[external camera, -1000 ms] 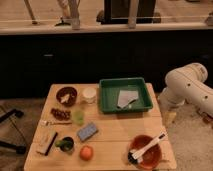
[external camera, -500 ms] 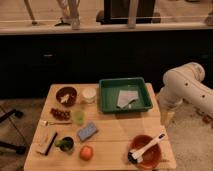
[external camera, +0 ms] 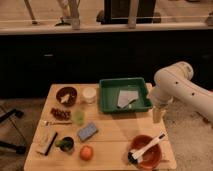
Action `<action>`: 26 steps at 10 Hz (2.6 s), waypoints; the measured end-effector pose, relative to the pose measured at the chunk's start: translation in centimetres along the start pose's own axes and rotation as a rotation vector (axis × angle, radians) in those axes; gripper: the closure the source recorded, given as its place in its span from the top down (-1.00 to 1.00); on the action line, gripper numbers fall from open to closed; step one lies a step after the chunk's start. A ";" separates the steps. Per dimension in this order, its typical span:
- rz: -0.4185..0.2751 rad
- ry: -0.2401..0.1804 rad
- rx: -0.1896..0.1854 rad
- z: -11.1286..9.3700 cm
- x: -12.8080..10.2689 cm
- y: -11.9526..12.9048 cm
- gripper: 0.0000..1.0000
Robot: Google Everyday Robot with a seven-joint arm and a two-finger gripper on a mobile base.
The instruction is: Place towel in table surface
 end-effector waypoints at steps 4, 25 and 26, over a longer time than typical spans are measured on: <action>-0.052 -0.019 0.007 1.2 -2.2 -1.3 0.60; -0.094 -0.065 0.073 8.6 -5.7 -8.7 0.60; -0.090 -0.068 0.072 8.8 -5.7 -8.7 0.60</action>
